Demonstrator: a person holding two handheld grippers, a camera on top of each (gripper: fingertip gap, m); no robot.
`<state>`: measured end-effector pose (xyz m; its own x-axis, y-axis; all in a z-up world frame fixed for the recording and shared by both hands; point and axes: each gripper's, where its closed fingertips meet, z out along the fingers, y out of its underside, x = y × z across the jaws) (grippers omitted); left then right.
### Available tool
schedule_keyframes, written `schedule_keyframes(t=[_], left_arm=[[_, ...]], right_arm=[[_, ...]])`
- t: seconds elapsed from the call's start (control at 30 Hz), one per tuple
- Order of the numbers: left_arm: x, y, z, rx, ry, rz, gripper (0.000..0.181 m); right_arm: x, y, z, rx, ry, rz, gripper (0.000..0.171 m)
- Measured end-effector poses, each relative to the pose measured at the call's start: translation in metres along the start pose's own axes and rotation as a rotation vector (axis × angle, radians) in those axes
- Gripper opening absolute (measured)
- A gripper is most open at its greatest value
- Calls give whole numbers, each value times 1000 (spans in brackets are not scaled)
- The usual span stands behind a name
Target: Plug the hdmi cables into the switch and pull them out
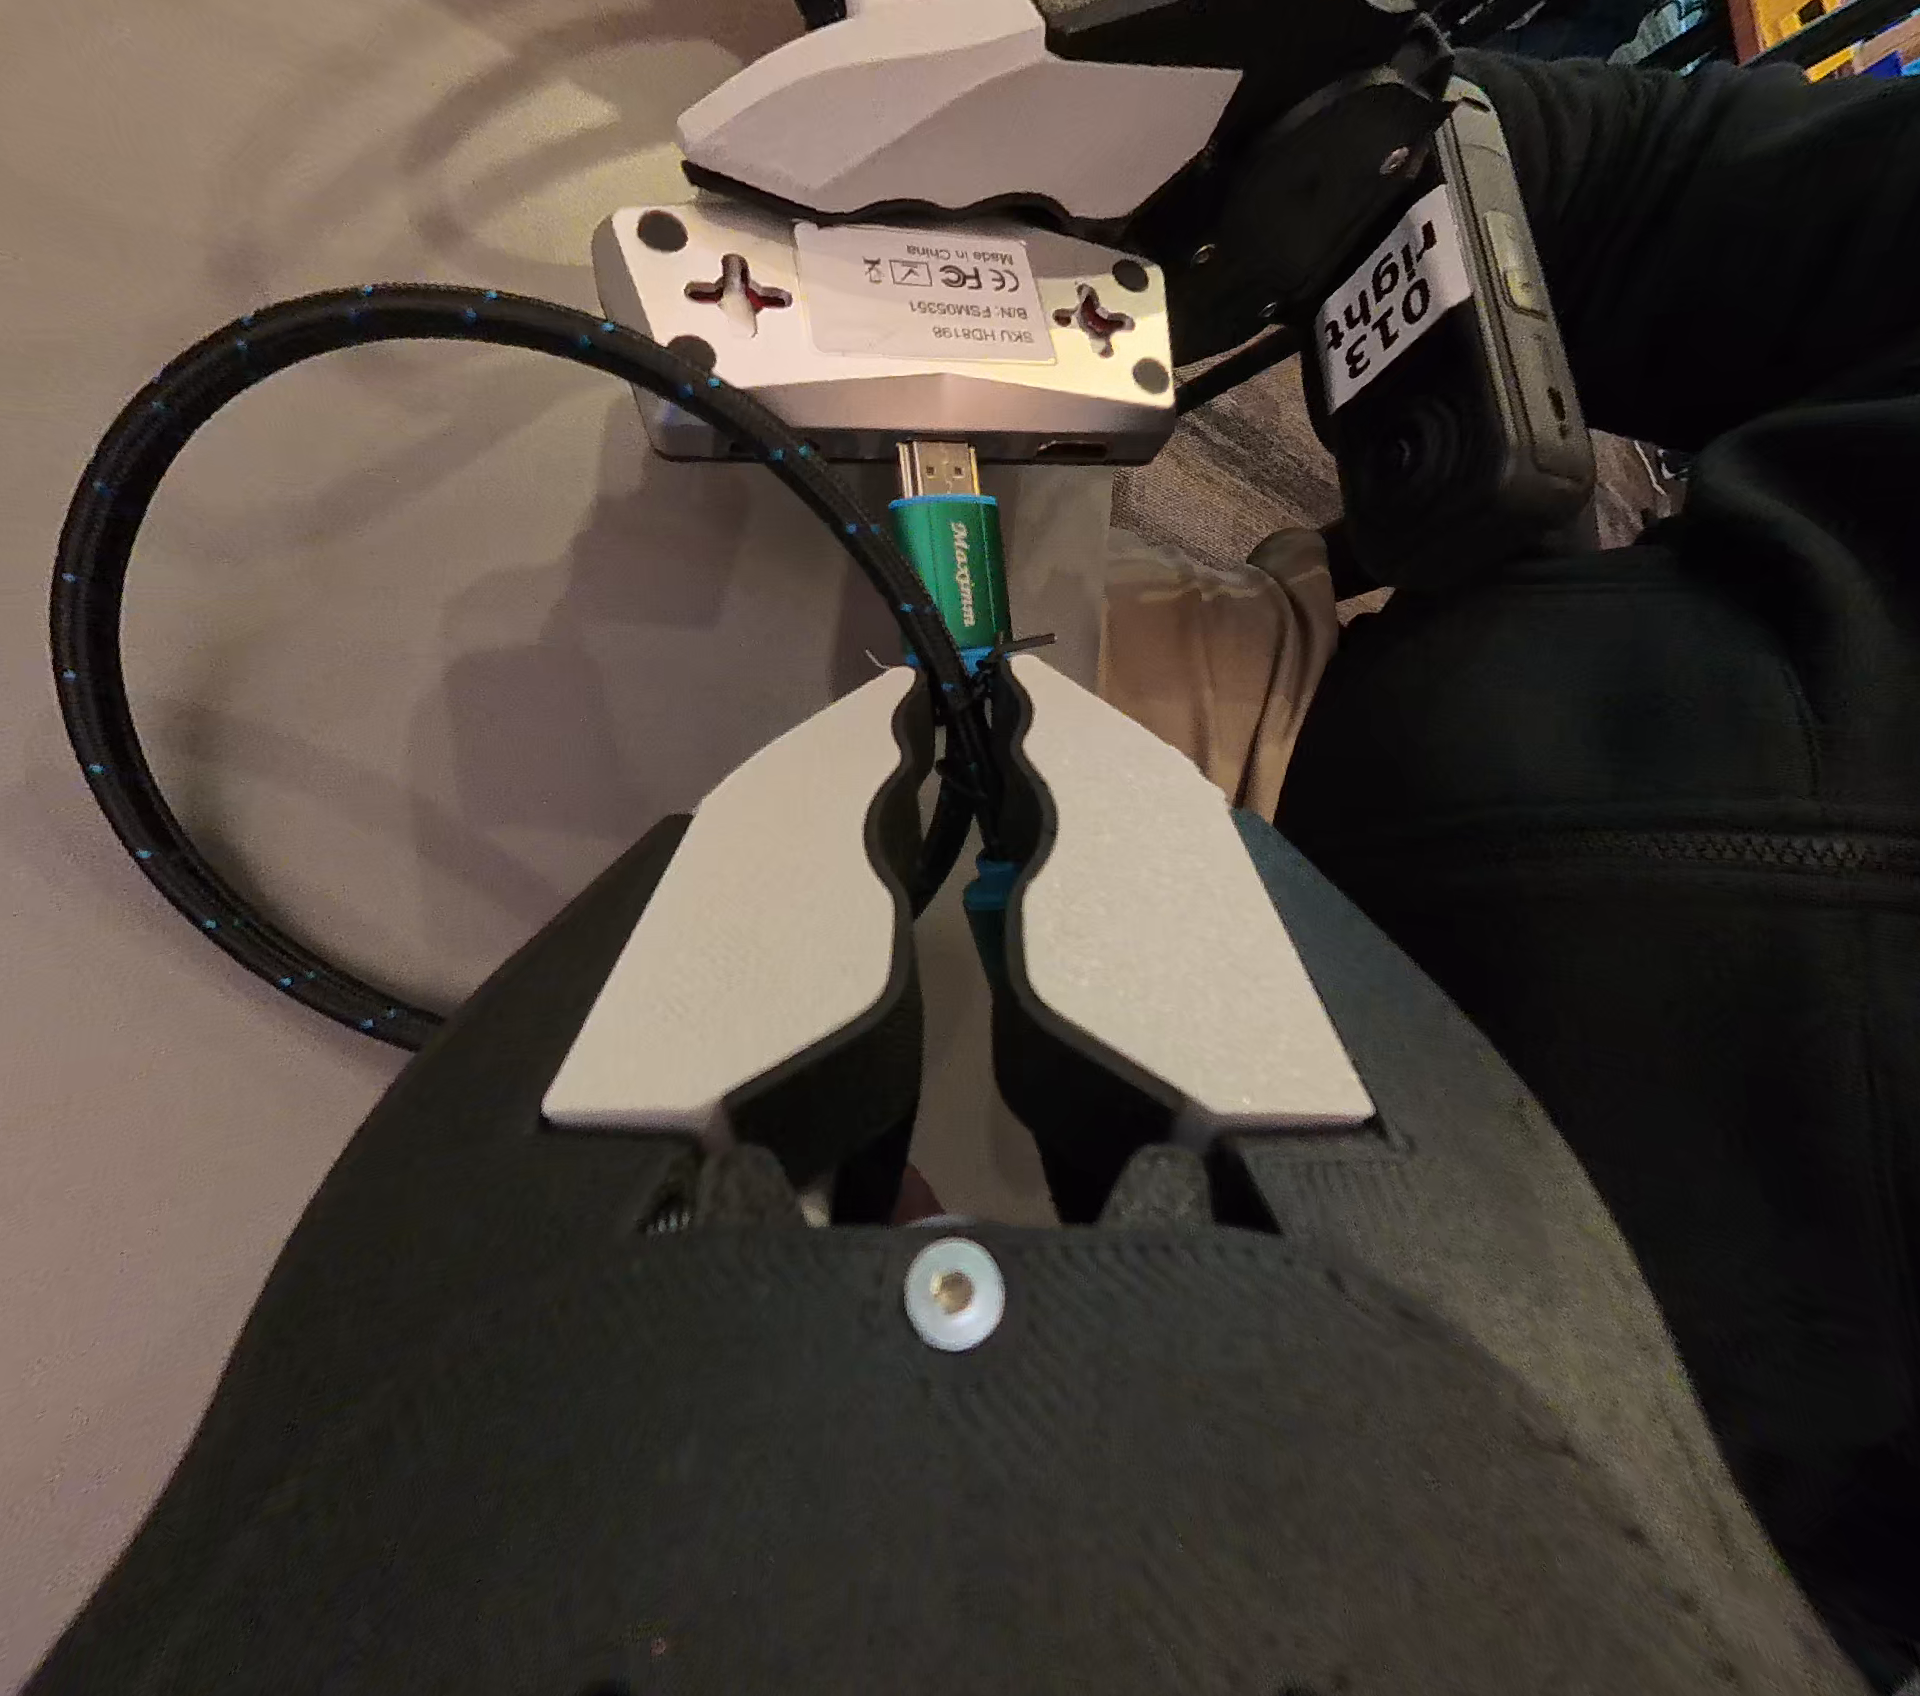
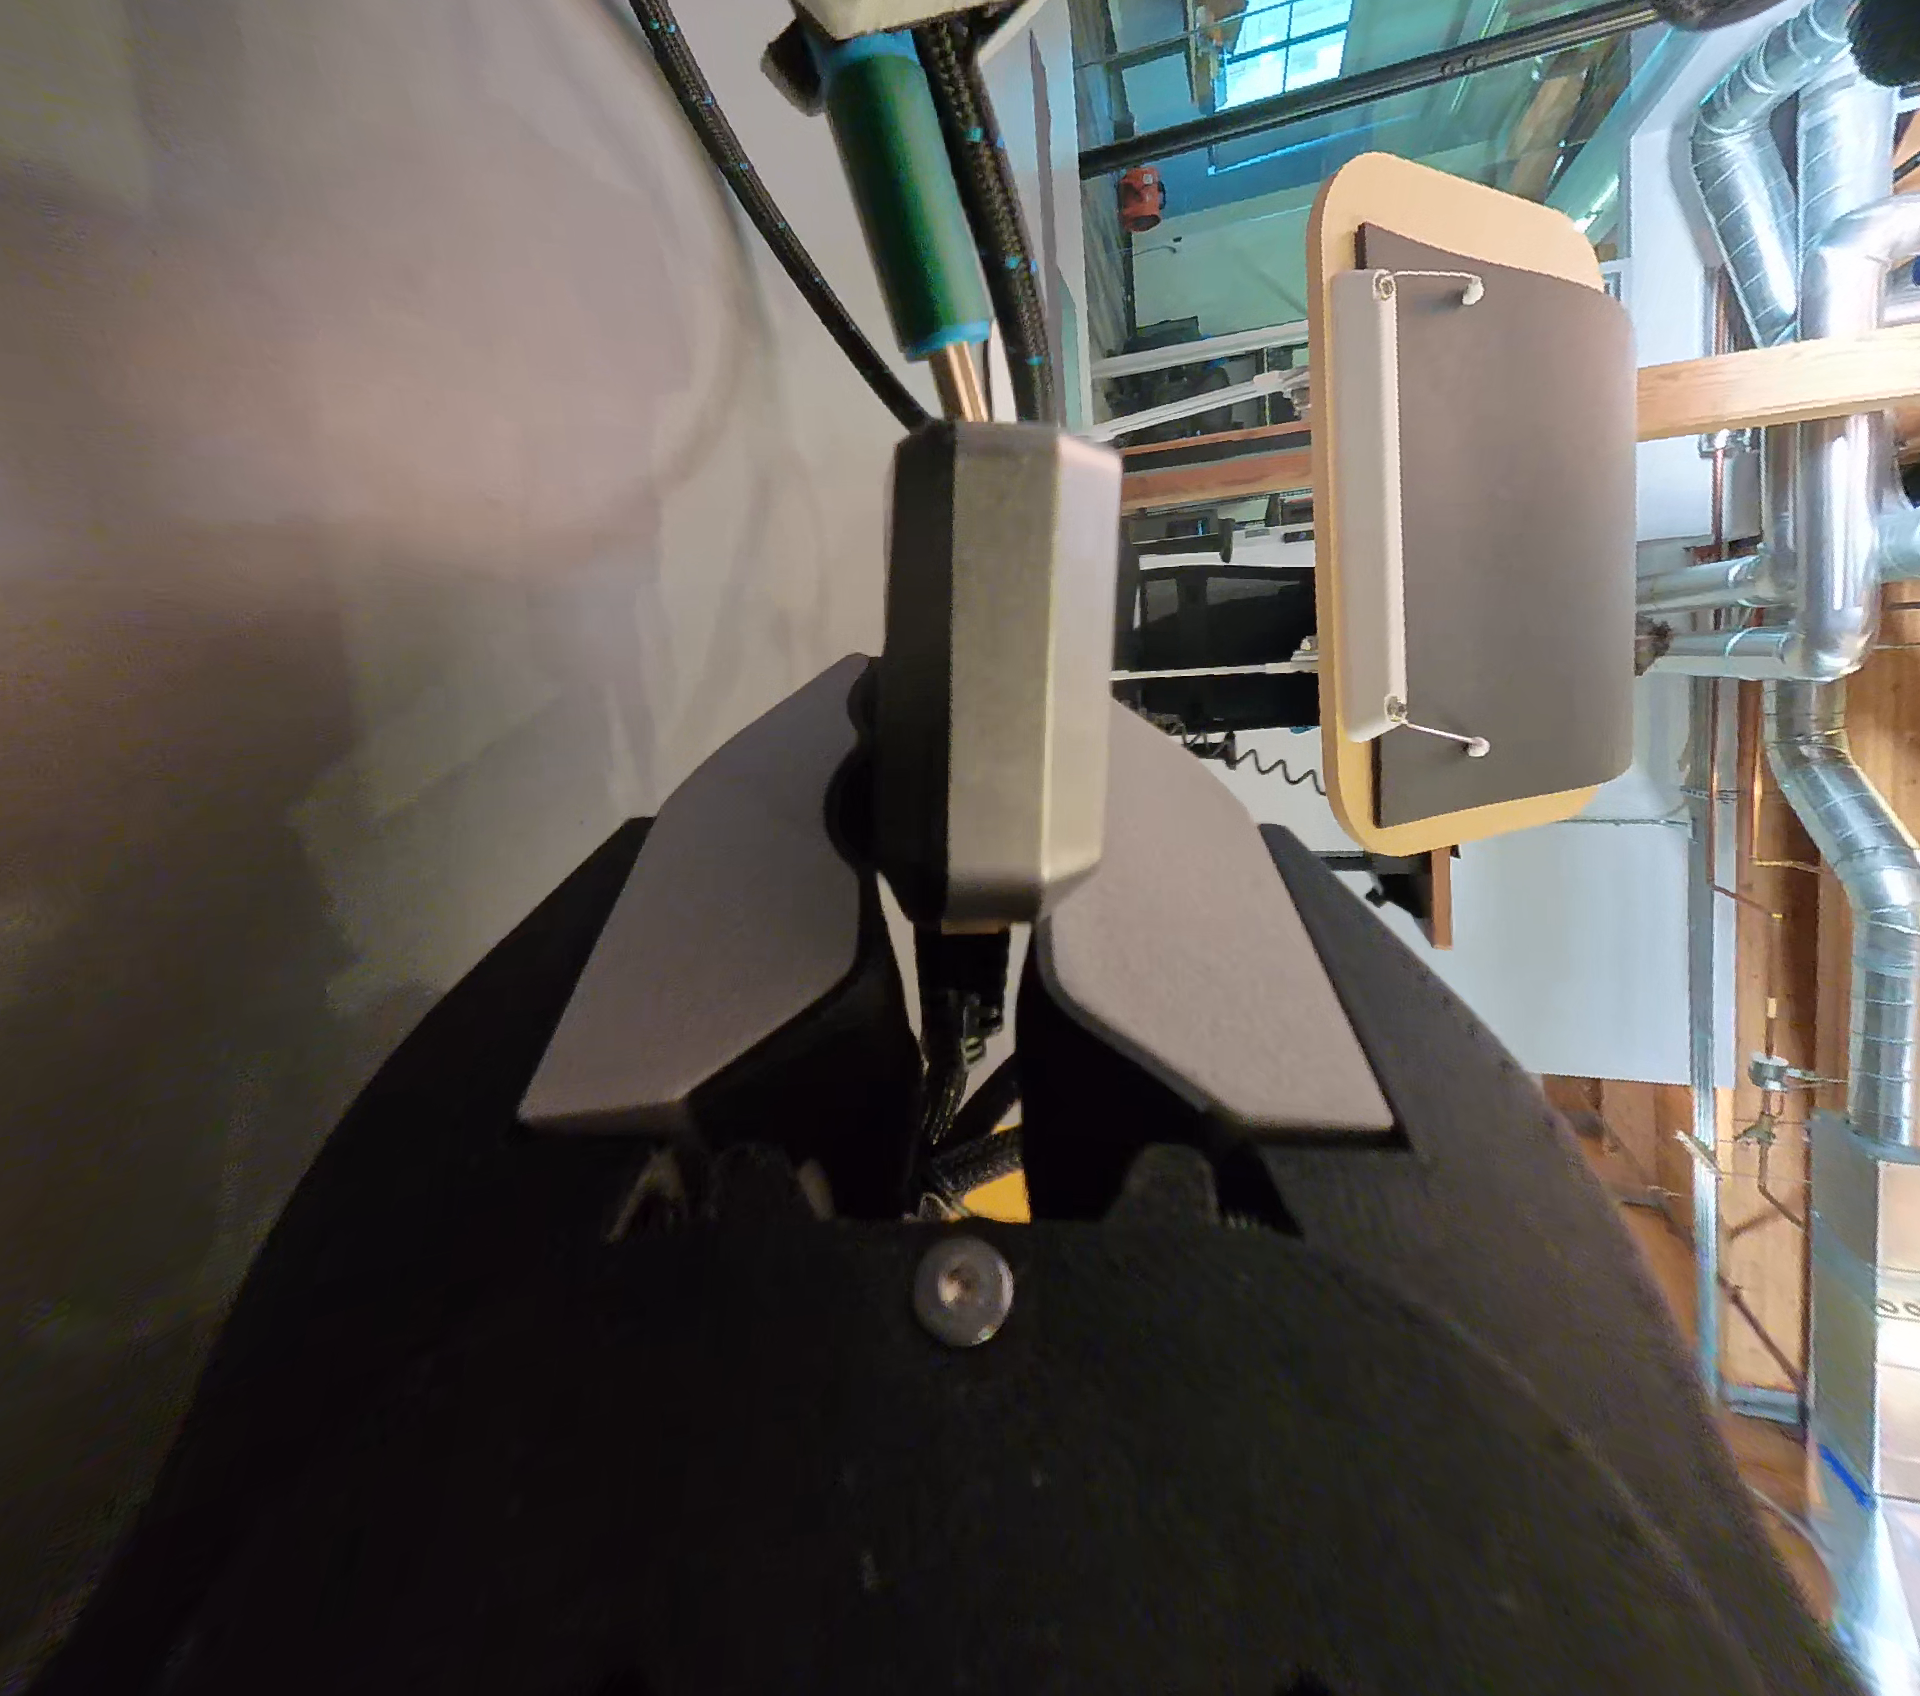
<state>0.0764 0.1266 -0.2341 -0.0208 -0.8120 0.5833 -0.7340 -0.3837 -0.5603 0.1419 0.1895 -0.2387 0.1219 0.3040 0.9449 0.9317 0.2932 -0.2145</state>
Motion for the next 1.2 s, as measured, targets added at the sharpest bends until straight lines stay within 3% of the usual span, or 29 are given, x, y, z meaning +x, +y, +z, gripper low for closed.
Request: schedule_keyframes(t=[0.67,0.97,1.1,1.2], left_arm=[[-2,11,0,-190,49,-28,9],[-8,19,7,-284,14,5,9],[-6,12,6,-225,2,3,10],[-12,-1,-5,-175,-97,68,11]], right_arm=[[2,-11,-2,25,17,-239,22],[-9,-13,2,25,-36,-202,22],[-9,-6,4,-6,-48,-141,21],[-4,-2,5,-37,-58,-56,22]])
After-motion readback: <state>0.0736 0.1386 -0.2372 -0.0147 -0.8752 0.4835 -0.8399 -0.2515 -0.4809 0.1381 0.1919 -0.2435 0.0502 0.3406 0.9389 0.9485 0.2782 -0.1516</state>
